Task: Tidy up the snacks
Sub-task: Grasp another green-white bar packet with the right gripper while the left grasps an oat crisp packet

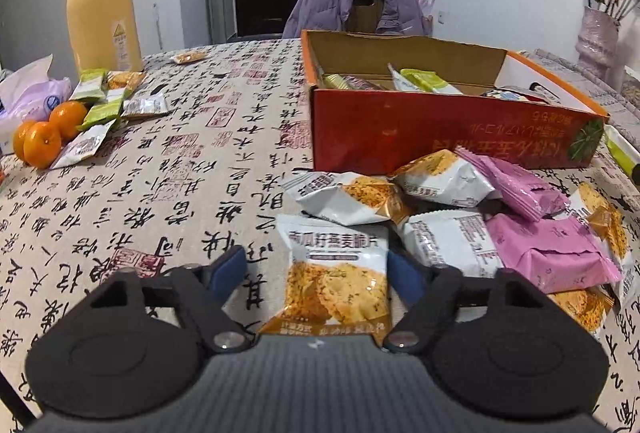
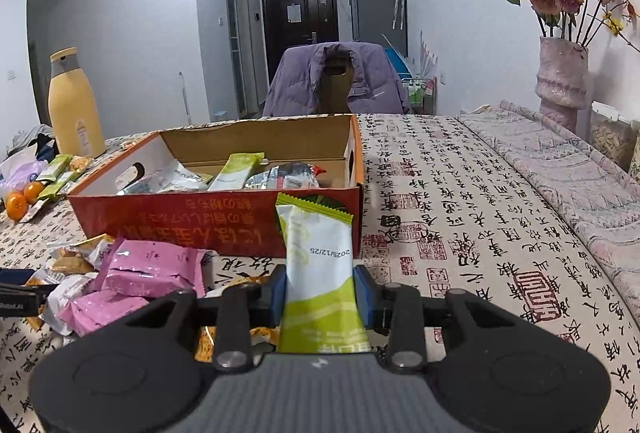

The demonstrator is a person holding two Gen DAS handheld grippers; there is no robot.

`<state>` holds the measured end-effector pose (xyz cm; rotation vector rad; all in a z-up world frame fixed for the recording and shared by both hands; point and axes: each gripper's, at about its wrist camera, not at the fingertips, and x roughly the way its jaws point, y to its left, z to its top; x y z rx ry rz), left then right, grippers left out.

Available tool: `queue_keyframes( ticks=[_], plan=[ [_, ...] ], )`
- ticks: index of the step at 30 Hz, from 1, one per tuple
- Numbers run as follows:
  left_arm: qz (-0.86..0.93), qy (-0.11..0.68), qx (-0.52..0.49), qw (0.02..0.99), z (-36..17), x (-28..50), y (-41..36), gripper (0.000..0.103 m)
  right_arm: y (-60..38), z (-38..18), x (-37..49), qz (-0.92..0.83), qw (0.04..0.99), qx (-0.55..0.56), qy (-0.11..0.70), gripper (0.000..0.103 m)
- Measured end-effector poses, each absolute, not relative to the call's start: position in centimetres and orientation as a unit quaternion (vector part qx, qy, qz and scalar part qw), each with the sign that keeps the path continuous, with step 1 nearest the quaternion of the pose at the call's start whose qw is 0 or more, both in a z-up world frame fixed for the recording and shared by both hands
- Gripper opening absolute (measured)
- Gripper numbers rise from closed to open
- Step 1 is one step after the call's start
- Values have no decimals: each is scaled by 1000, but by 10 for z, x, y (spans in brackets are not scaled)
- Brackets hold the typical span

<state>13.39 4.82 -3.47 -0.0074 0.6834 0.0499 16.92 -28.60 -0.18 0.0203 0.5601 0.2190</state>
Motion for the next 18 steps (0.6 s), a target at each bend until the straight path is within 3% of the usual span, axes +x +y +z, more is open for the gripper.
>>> queue_keyframes(
  ticks=[8, 18],
  plan=[
    [23, 320, -6, 947, -34, 127, 48, 45, -286, 0, 167, 108, 956, 8, 274, 34],
    [29, 281, -30, 959, -21, 105, 51, 42, -282, 3, 163, 119, 957, 6, 266, 34]
  ],
)
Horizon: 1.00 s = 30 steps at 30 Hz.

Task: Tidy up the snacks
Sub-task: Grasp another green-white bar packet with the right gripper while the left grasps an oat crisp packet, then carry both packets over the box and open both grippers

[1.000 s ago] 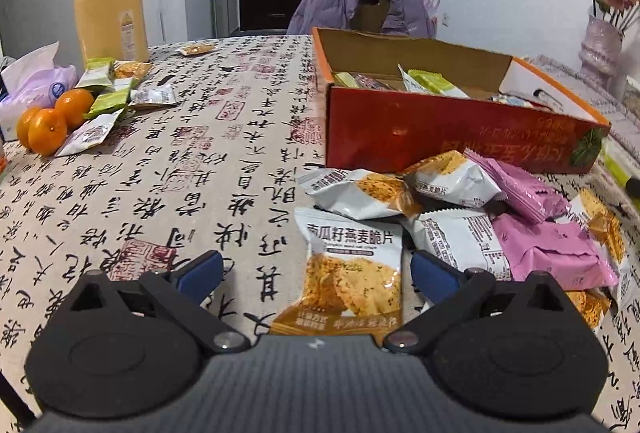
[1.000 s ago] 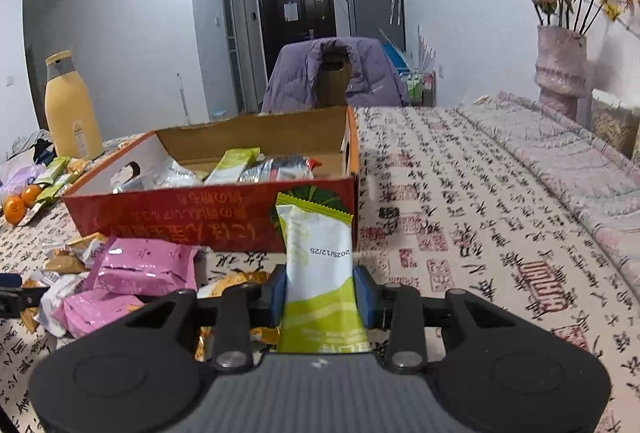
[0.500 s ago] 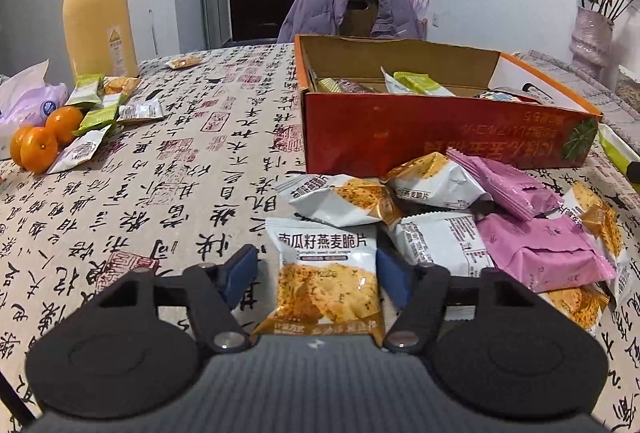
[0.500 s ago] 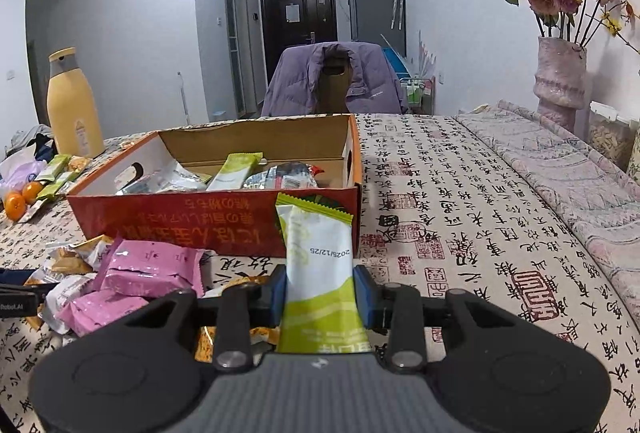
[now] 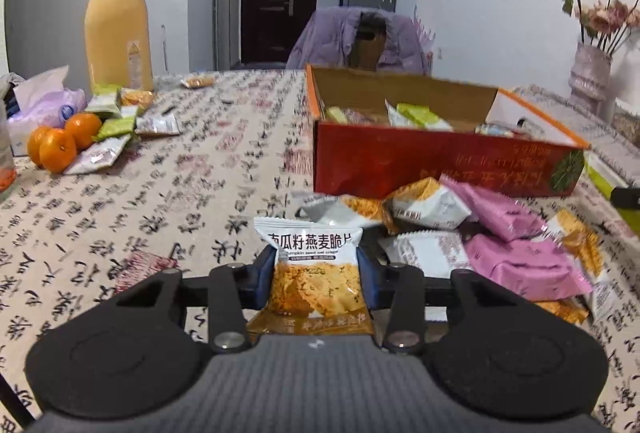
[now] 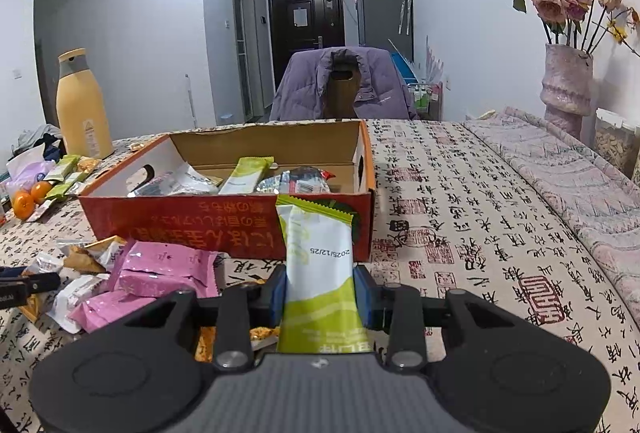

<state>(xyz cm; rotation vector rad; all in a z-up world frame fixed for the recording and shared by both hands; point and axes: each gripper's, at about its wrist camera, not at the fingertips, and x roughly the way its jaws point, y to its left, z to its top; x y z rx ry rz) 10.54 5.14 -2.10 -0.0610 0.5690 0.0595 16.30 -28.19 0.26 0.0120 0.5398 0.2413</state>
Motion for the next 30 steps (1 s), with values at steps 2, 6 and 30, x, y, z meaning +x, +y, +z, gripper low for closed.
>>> queue_keyframes(
  ticks=[2, 6, 30],
  plan=[
    [31, 264, -32, 964, -12, 99, 50, 42, -281, 5, 162, 121, 958, 5, 261, 34],
    [29, 226, -33, 973, 11, 88, 47, 42, -278, 12, 160, 127, 960, 5, 248, 34],
    [-22, 162, -34, 986, 101, 210, -1, 42, -239, 59, 267, 171, 968, 4, 185, 34]
  ],
)
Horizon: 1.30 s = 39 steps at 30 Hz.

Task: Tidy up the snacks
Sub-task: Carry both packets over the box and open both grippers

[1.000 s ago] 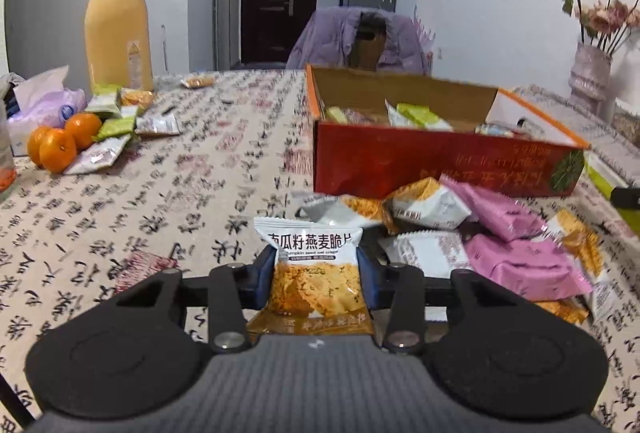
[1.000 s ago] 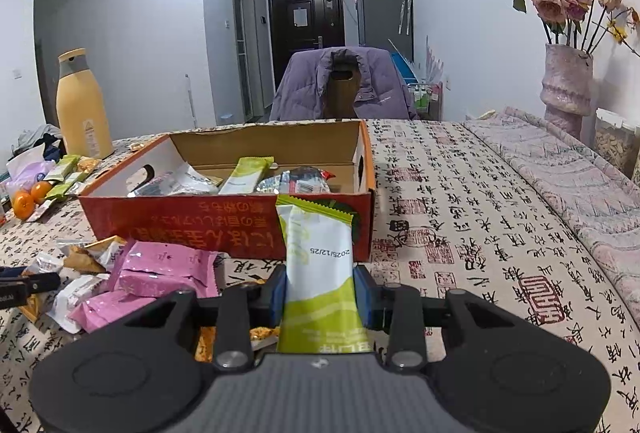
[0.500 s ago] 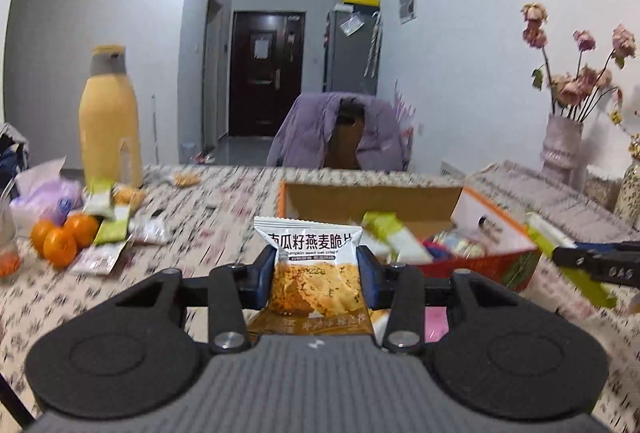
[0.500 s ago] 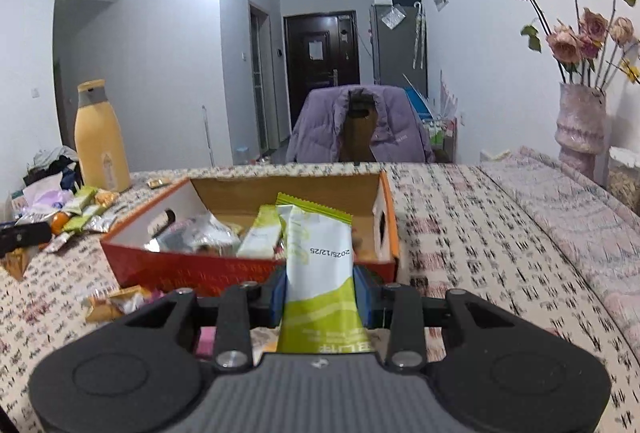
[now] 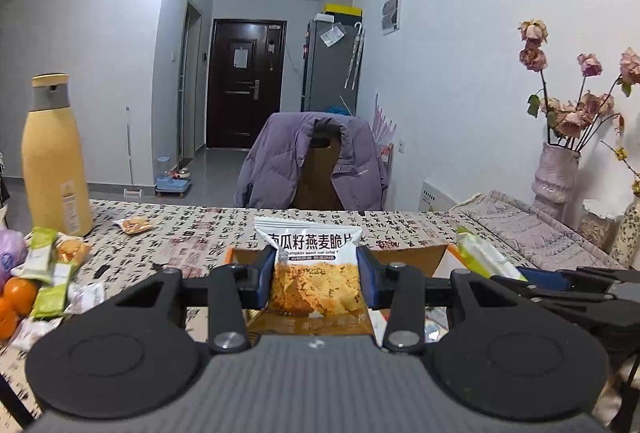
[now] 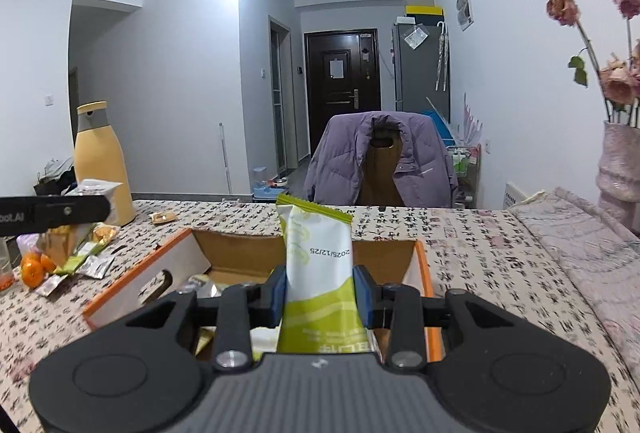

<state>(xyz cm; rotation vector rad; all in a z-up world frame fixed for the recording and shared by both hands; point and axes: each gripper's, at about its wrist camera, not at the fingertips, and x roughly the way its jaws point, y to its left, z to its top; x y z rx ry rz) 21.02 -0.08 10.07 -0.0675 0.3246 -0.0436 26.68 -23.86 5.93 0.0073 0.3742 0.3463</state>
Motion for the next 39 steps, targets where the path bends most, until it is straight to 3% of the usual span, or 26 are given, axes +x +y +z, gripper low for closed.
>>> queue_keyframes(
  ticks=[13, 33, 37, 39],
  plan=[
    [9, 219, -50, 974, 70, 309, 7, 42, -216, 49, 348, 167, 965, -5, 202, 34],
    [30, 305, -50, 951, 25, 319, 15, 43, -201, 5, 349, 193, 945, -29, 264, 35],
    [32, 301, -50, 952, 26, 317, 15, 45, -201, 5, 350, 194, 944, -29, 266, 38],
    [32, 294, -52, 954, 29, 316, 15, 53, -203, 4, 350, 195, 944, -26, 266, 40]
  ],
)
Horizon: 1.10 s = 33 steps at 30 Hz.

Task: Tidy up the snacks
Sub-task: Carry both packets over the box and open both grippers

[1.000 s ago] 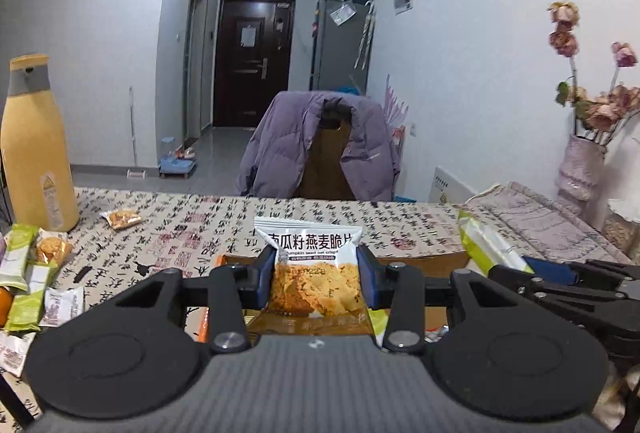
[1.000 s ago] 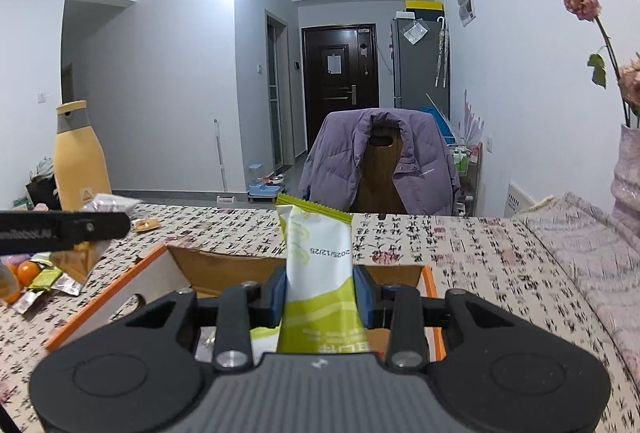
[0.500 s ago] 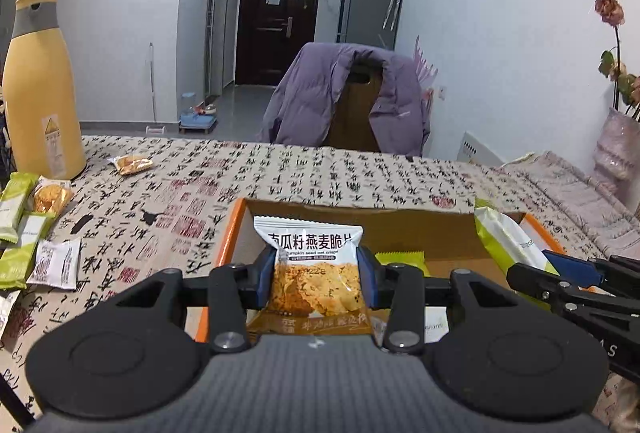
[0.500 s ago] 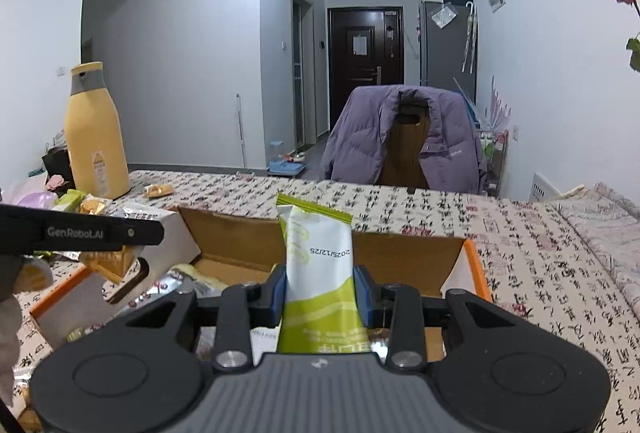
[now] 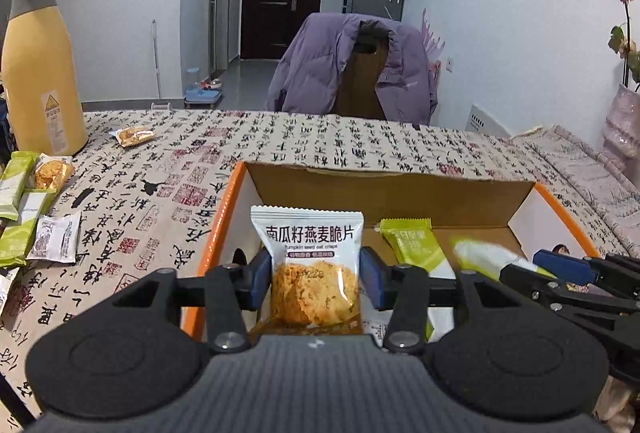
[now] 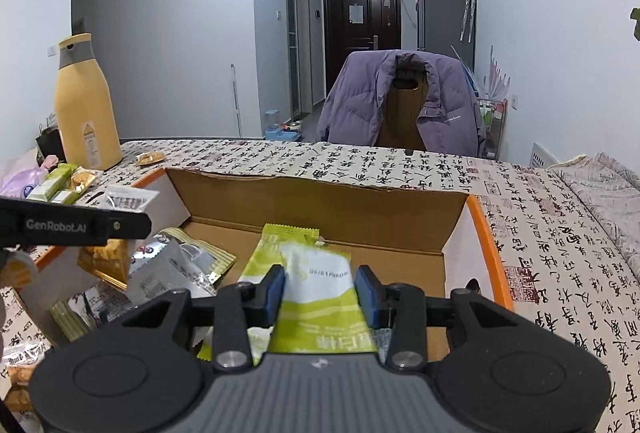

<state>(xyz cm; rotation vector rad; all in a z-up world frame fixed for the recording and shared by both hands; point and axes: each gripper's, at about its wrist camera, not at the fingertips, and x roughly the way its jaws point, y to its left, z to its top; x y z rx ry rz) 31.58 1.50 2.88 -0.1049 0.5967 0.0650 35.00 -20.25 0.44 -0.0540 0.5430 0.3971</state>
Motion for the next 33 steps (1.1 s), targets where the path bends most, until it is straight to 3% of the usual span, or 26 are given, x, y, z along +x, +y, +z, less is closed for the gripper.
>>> queue_keyframes(
  ticks=[2, 4, 7, 9, 10, 33],
  plan=[
    [30, 279, -56, 958, 33, 311, 14, 70, -204, 6, 350, 196, 944, -23, 265, 50],
    [37, 266, -49, 962, 37, 308, 12, 78, -206, 8, 349, 195, 945, -22, 262, 75],
    [42, 254, -50, 965, 42, 304, 11, 89, -207, 12, 348, 194, 947, -25, 256, 87],
    [51, 244, -53, 967, 47, 301, 11, 102, -207, 16, 346, 194, 948, -28, 252, 99],
    [55, 239, -53, 968, 48, 300, 11, 103, -206, 18, 346, 193, 948, -30, 250, 103],
    [40, 203, -72, 976, 89, 234, 20, 103, -225, 53, 279, 145, 959, -9, 243, 103]
  ],
)
